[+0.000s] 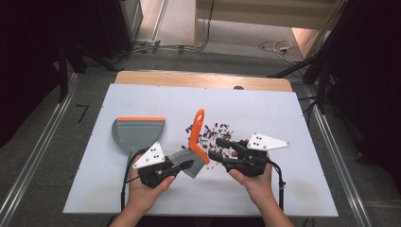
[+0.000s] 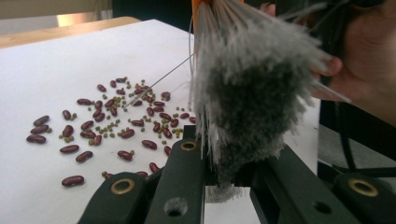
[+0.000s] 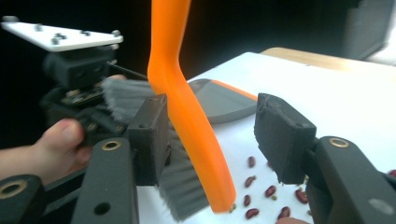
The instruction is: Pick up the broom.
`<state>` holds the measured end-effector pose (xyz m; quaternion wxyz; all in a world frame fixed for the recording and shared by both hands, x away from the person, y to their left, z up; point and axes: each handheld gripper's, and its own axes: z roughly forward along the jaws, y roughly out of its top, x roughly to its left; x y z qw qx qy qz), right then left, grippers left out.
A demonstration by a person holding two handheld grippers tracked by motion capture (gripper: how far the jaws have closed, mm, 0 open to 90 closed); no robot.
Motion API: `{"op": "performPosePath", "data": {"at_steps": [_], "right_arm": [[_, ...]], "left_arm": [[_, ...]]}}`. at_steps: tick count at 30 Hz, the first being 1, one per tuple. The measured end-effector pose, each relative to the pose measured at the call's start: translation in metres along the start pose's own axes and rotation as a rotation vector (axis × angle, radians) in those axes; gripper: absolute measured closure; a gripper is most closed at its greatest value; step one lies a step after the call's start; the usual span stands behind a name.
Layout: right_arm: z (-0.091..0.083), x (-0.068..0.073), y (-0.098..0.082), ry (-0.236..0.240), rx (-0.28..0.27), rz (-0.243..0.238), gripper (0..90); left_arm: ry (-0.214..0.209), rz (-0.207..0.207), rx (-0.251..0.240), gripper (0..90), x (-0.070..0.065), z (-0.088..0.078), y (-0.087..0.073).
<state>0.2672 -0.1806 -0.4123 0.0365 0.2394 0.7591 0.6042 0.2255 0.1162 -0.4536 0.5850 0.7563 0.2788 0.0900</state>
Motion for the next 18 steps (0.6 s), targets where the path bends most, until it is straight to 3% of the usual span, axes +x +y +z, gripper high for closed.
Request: {"op": "performPosePath", "data": {"at_steps": [6, 8, 9, 10, 14, 15, 17, 18], "right_arm": [[-0.006, -0.01, 0.0, 0.156, 0.016, 0.017, 45.8], [-0.004, -0.009, -0.001, 0.187, 0.039, 0.006, 45.5], [-0.002, -0.008, -0.001, 0.198, 0.051, 0.001, 44.9], [-0.001, -0.006, -0.002, 0.215, 0.053, -0.012, 45.5], [0.004, -0.001, -0.004, 0.247, 0.06, -0.039, 47.5], [0.007, 0.002, -0.005, 0.291, 0.069, -0.049, 49.4], [0.009, 0.004, -0.005, 0.309, 0.073, -0.049, 50.2], [0.012, 0.006, -0.006, 0.344, 0.081, -0.053, 54.5]], "left_arm": [[-0.129, 0.029, -0.016, 86.7, 0.004, -0.007, 0.001], [-0.177, 0.043, -0.014, 86.7, 0.004, -0.006, 0.001], [-0.177, 0.043, -0.014, 86.7, 0.004, -0.006, 0.001], [-0.221, 0.05, -0.014, 86.7, 0.002, -0.005, 0.001], [-0.264, 0.063, -0.008, 86.6, -0.001, -0.003, 0.002], [-0.276, 0.062, -0.008, 86.6, -0.002, -0.002, 0.002], [-0.296, 0.061, -0.004, 86.6, -0.003, -0.001, 0.002], [-0.305, 0.062, -0.002, 86.6, -0.004, 0.0, 0.002]]}}
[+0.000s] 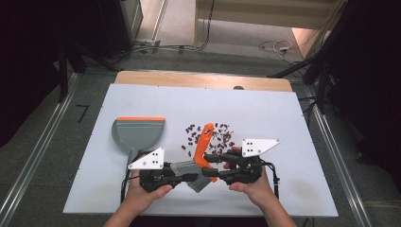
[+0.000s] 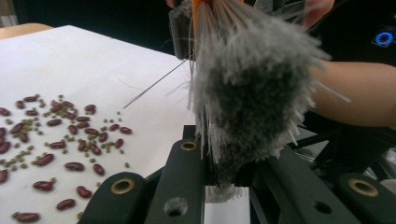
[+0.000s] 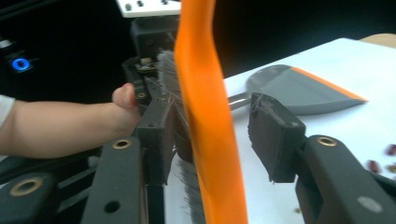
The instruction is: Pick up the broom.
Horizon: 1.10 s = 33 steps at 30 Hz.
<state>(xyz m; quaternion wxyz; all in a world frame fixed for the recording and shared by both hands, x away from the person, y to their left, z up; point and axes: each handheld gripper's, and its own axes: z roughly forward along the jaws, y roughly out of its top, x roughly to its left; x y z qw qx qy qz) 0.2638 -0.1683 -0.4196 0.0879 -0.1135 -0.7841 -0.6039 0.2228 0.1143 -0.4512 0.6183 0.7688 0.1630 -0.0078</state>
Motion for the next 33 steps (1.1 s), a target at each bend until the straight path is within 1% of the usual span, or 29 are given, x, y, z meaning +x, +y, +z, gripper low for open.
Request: {"op": "performPosePath", "data": {"at_steps": [1, 2, 4, 5, 6, 7, 8, 12, 13, 16, 20, 22, 24, 25, 27, 28, 29, 30, 31, 32, 33], "right_arm": [[0.002, 0.0, 0.0, 0.021, 0.005, 0.003, 55.9], [0.002, 0.0, 0.0, 0.021, 0.005, 0.003, 55.9], [0.005, 0.0, -0.001, 0.057, 0.007, 0.012, 56.5], [0.006, 0.0, -0.002, 0.068, 0.008, 0.021, 56.6], [0.006, 0.0, -0.002, 0.079, 0.008, 0.025, 56.8], [0.006, 0.0, -0.002, 0.079, 0.008, 0.025, 56.8], [0.008, -0.001, -0.003, 0.103, 0.012, 0.037, 58.9], [0.011, 0.0, -0.004, 0.112, 0.026, 0.031, 61.2], [0.013, 0.0, -0.004, 0.122, 0.031, 0.032, 63.8], [0.013, -0.001, -0.005, 0.137, 0.023, 0.047, 66.0], [0.013, -0.001, -0.005, 0.149, 0.02, 0.05, 67.5], [0.013, 0.0, -0.006, 0.146, 0.017, 0.036, 68.2], [0.013, 0.001, -0.005, 0.141, 0.019, 0.034, 68.3], [0.013, 0.002, -0.005, 0.132, 0.021, 0.033, 68.3], [0.013, 0.003, -0.004, 0.117, 0.026, 0.028, 68.4], [0.013, 0.003, -0.004, 0.117, 0.026, 0.028, 68.4], [0.013, 0.003, -0.003, 0.108, 0.027, 0.025, 68.4], [0.013, 0.004, -0.003, 0.088, 0.028, 0.03, 68.5], [0.013, 0.004, -0.003, 0.088, 0.028, 0.03, 68.5], [0.012, 0.004, -0.003, 0.073, 0.032, 0.032, 68.5], [0.012, 0.004, -0.002, 0.058, 0.039, 0.028, 68.5]], "left_arm": [[-0.019, 0.002, 0.001, 86.6, -0.001, 0.001, 0.0], [-0.019, 0.002, 0.001, 86.6, -0.001, 0.001, 0.0], [-0.039, 0.001, 0.005, 86.6, -0.002, 0.003, 0.0], [-0.039, 0.001, 0.005, 86.6, -0.002, 0.003, 0.0], [-0.056, 0.0, 0.012, 86.6, -0.002, 0.004, 0.0], [-0.056, 0.0, 0.012, 86.6, -0.002, 0.004, 0.0], [-0.062, 0.0, 0.012, 86.6, -0.003, 0.005, 0.001], [-0.077, 0.002, 0.015, 86.6, -0.005, 0.008, 0.002], [-0.081, 0.002, 0.016, 86.6, -0.005, 0.009, 0.001], [-0.096, -0.001, 0.016, 86.6, -0.005, 0.008, 0.002], [-0.109, -0.002, 0.016, 86.6, -0.004, 0.008, 0.002], [-0.111, -0.001, 0.016, 86.6, -0.004, 0.008, 0.001], [-0.117, -0.003, 0.012, 86.5, -0.004, 0.008, 0.001], [-0.107, -0.004, 0.01, 86.4, -0.004, 0.007, 0.0], [-0.112, -0.01, 0.005, 85.7, -0.003, 0.008, 0.0], [-0.111, -0.014, 0.001, 85.7, -0.003, 0.008, -0.001], [-0.101, -0.016, -0.006, 84.2, -0.003, 0.008, -0.001], [-0.094, -0.017, -0.009, 79.9, -0.003, 0.008, -0.001], [-0.09, -0.02, -0.011, 79.9, -0.003, 0.008, -0.002], [-0.058, -0.019, -0.02, 68.0, -0.004, 0.007, -0.001], [-0.058, -0.019, -0.02, 61.2, -0.004, 0.007, -0.001]]}}
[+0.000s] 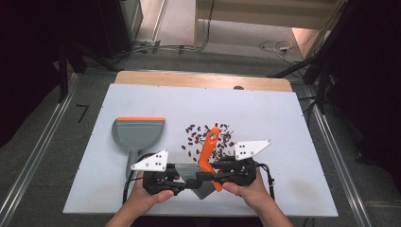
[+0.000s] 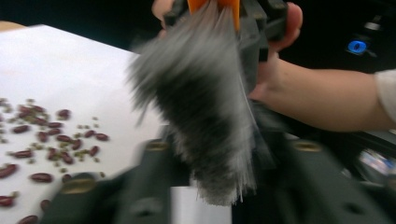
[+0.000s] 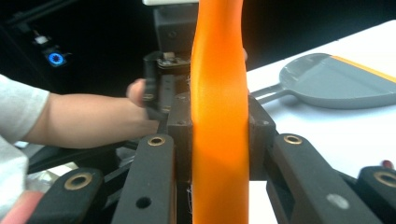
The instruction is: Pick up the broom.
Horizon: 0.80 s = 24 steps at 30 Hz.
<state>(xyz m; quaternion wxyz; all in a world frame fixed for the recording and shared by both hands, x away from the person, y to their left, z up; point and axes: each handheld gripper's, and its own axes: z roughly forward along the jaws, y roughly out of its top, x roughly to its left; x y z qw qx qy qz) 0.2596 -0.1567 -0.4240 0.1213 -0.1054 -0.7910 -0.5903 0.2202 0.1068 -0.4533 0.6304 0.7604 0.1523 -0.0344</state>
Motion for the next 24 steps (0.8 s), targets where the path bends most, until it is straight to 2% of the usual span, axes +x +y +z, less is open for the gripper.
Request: {"op": "performPosePath", "data": {"at_steps": [1, 2, 4, 7, 8, 9, 10, 11, 12, 15, 18, 20, 22, 24], "right_arm": [[0.0, 0.0, 0.0, -0.013, 0.005, 0.002, 68.5], [0.0, -0.001, 0.0, -0.024, 0.009, 0.005, 68.5], [-0.001, -0.003, 0.0, -0.037, 0.008, 0.016, 68.5], [-0.005, -0.005, 0.001, -0.06, -0.002, 0.027, 68.5], [-0.006, -0.005, 0.001, -0.069, -0.006, 0.028, 68.5], [-0.006, -0.005, 0.001, -0.069, -0.006, 0.028, 68.5], [-0.009, -0.006, 0.002, -0.092, -0.008, 0.032, 68.5], [-0.01, -0.007, 0.002, -0.103, -0.01, 0.039, 68.5], [-0.012, -0.008, 0.002, -0.116, -0.012, 0.043, 68.5], [-0.017, -0.01, 0.002, -0.142, -0.022, 0.05, 68.5], [-0.022, -0.012, 0.003, -0.185, -0.024, 0.06, 68.5], [-0.024, -0.015, 0.003, -0.21, -0.014, 0.086, 68.5], [-0.025, -0.017, 0.003, -0.221, -0.011, 0.095, 68.5], [-0.03, -0.02, 0.002, -0.248, -0.01, 0.103, 68.5]], "left_arm": [[0.027, 0.003, 0.003, 56.0, -0.001, 0.0, 0.0], [0.027, 0.003, 0.003, 50.7, -0.001, 0.0, 0.0], [0.063, -0.005, 0.011, 38.2, -0.001, -0.002, 0.0], [0.083, -0.016, 0.005, 25.6, 0.0, -0.004, -0.001], [0.117, -0.019, -0.001, 21.1, 0.0, -0.008, -0.001], [0.117, -0.019, -0.001, 16.8, 0.0, -0.008, -0.001], [0.157, -0.029, -0.01, 13.1, 0.001, -0.012, -0.001], [0.157, -0.029, -0.01, 10.5, 0.001, -0.012, -0.001], [0.189, -0.042, -0.021, 8.8, 0.002, -0.017, -0.002], [0.22, -0.048, -0.041, 2.9, 0.003, -0.027, -0.004], [0.227, -0.053, -0.059, 0.2, 0.004, -0.033, -0.005], [0.216, -0.049, -0.078, 0.2, 0.004, -0.038, -0.005], [0.239, -0.038, -0.086, 0.2, 0.004, -0.043, -0.005], [0.242, -0.037, -0.091, 0.2, 0.005, -0.046, -0.007]]}}
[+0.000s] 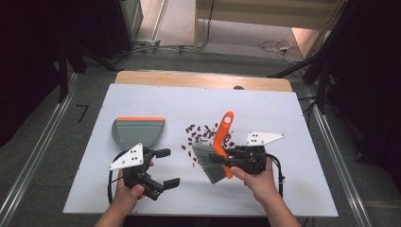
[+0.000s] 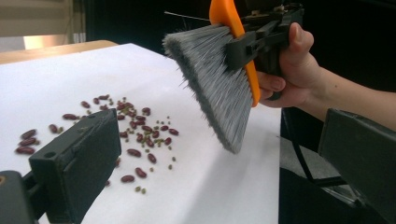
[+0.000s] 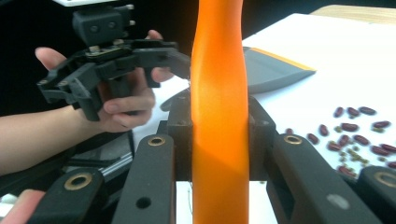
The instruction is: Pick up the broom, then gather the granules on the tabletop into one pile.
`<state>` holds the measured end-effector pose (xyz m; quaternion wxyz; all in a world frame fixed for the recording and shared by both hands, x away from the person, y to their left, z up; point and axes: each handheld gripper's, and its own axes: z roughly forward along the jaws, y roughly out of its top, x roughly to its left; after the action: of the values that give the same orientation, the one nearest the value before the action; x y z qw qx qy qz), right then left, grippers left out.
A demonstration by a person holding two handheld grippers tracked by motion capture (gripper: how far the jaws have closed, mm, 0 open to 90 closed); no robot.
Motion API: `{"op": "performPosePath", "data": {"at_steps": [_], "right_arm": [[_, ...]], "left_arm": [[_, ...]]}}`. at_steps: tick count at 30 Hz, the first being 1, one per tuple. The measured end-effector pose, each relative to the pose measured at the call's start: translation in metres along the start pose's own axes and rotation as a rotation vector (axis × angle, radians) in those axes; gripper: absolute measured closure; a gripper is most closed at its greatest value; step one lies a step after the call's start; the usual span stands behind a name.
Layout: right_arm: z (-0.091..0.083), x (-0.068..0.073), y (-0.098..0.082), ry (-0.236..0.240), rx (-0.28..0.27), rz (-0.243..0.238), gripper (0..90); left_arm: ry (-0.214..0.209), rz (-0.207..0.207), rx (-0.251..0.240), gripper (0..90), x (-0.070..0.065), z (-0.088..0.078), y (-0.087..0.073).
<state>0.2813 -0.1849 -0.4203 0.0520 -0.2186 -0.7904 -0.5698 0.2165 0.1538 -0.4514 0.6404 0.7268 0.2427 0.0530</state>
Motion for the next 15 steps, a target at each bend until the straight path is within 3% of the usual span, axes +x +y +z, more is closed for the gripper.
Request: {"op": "performPosePath", "data": {"at_steps": [15], "right_arm": [[-0.013, -0.012, -0.001, -0.119, 0.003, 0.034, 68.5]], "left_arm": [[0.138, -0.001, -0.002, 0.2, 0.013, -0.032, -0.007]]}}
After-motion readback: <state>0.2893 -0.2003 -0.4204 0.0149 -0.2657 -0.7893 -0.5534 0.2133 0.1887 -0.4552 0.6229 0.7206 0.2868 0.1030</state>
